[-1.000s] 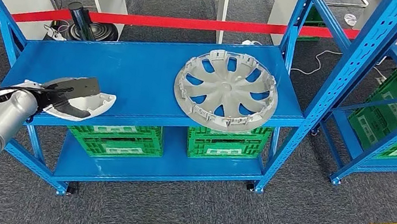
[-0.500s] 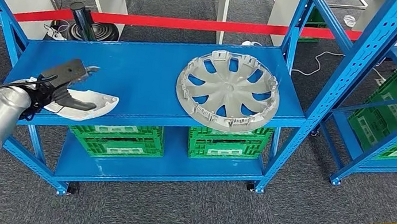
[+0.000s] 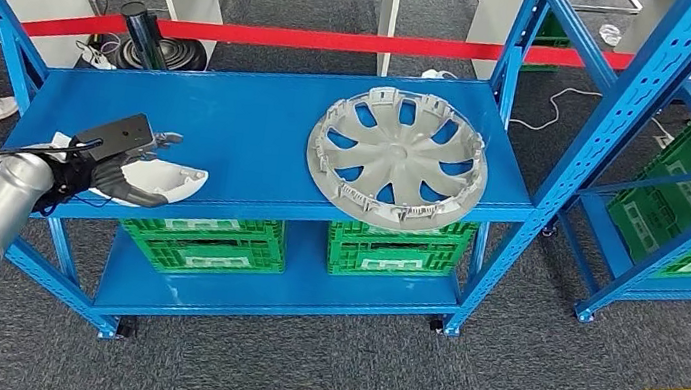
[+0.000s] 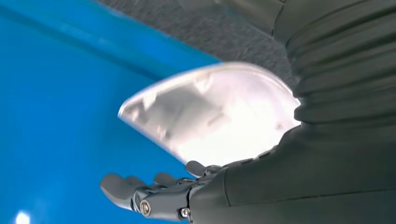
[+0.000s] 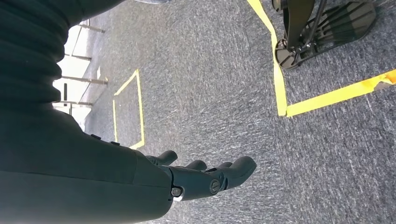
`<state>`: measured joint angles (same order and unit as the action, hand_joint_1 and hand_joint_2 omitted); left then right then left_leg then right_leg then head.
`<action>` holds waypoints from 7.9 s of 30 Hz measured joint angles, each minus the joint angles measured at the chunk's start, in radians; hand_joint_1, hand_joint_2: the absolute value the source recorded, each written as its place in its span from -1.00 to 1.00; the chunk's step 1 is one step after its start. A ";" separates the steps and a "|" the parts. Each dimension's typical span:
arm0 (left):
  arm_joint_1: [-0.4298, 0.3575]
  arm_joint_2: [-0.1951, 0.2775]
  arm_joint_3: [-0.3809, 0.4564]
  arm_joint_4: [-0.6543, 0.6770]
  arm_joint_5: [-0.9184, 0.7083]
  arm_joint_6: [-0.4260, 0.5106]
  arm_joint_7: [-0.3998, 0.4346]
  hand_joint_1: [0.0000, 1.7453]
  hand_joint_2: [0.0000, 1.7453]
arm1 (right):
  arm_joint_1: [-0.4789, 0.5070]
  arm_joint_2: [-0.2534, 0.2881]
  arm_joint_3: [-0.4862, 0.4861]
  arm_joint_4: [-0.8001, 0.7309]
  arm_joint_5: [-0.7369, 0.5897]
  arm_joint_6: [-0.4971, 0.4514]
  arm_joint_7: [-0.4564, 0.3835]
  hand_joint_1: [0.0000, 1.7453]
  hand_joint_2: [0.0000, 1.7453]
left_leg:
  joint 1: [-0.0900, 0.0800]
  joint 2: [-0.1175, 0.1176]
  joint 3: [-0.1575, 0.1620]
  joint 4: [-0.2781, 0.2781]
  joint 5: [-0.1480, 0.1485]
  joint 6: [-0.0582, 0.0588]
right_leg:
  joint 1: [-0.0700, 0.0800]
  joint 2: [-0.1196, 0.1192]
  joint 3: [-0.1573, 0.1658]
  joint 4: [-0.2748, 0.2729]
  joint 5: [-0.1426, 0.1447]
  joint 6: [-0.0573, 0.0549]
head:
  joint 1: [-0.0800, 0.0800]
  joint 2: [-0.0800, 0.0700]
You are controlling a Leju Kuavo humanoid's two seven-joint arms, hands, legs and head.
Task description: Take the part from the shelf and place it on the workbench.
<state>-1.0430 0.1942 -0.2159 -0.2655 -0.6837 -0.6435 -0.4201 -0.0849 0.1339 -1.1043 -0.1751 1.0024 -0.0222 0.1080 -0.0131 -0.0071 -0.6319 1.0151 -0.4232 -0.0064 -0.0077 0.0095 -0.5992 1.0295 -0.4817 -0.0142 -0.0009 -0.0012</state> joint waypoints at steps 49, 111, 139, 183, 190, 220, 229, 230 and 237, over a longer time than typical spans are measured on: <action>0.109 -0.028 -0.270 -0.009 -0.235 0.512 0.097 1.00 1.00 | 0.002 -0.005 0.000 0.000 0.041 -0.007 0.006 -1.00 1.00 | 0.000 0.000 0.009 -0.007 -0.001 0.000 | 0.000 0.000 0.011 -0.010 0.000 0.000 | 0.000 0.000; 0.518 -0.109 -0.132 -1.117 0.714 0.457 -0.022 1.00 1.00 | 0.006 0.002 -0.056 0.000 -0.019 -0.036 -0.017 -1.00 1.00 | -0.008 0.000 0.015 0.001 -0.011 0.014 | -0.005 -0.001 0.022 -0.012 -0.003 0.011 | 0.000 0.000; 0.904 -0.056 -0.110 -1.487 0.506 0.614 -0.080 1.00 1.00 | 0.010 0.001 -0.059 0.000 0.022 -0.023 -0.020 -1.00 1.00 | 0.019 0.004 0.038 0.172 -0.135 -0.033 | -0.012 -0.006 -0.056 0.020 0.044 -0.014 | 0.000 0.000; 0.869 -0.054 -0.079 -1.422 0.644 0.481 -0.072 1.00 1.00 | 0.008 0.013 -0.059 0.001 0.007 -0.011 -0.035 -1.00 1.00 | 0.009 0.015 0.041 -0.007 -0.028 0.028 | -0.009 -0.006 -0.100 0.275 -0.094 0.044 | -0.003 0.000; 0.857 -0.059 -0.071 -1.409 0.669 0.461 -0.064 1.00 1.00 | 0.002 0.014 -0.060 0.001 0.004 -0.011 -0.026 -1.00 1.00 | 0.007 0.017 -0.027 0.021 0.029 -0.006 | -0.001 -0.005 0.097 -0.004 -0.075 0.009 | -0.001 0.000; 1.002 -0.026 0.022 -1.503 0.659 0.456 -0.071 1.00 1.00 | 0.001 0.021 -0.076 0.002 0.005 0.046 -0.051 -1.00 1.00 | 0.008 0.019 -0.018 0.023 0.013 -0.003 | -0.001 -0.008 0.110 -0.010 -0.087 0.015 | -0.002 0.000; 1.065 -0.010 0.037 -1.557 0.646 0.459 -0.060 1.00 1.00 | 0.004 0.022 -0.076 0.002 0.005 0.073 -0.050 -1.00 1.00 | 0.022 0.011 -0.038 0.278 -0.153 -0.044 | -0.007 -0.021 -0.008 -0.016 0.024 -0.013 | -0.006 0.000; 1.066 -0.010 0.037 -1.560 0.645 0.459 -0.058 1.00 1.00 | 0.004 0.021 -0.076 0.002 0.005 0.078 -0.053 -1.00 1.00 | 0.022 0.011 0.003 0.242 -0.124 -0.042 | -0.007 -0.021 -0.023 -0.014 0.036 -0.010 | -0.006 0.000; 1.060 -0.010 0.037 -1.576 0.645 0.459 -0.057 1.00 1.00 | 0.006 0.017 -0.076 0.002 -0.002 0.095 -0.063 -1.00 1.00 | 0.012 0.010 0.179 -0.038 -0.133 0.009 | -0.008 -0.020 -0.060 -0.012 0.092 0.031 | -0.007 0.000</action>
<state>0.0173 0.1844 -0.1786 -1.8414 -0.0383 -0.1843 -0.4767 -0.0792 0.1513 -1.1804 -0.1736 0.9999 0.0728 0.0448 -0.0013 0.0032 -0.4531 0.9771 -0.5566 0.0028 -0.0153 -0.0106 -0.6591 1.0171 -0.3893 0.0169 -0.0079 -0.0012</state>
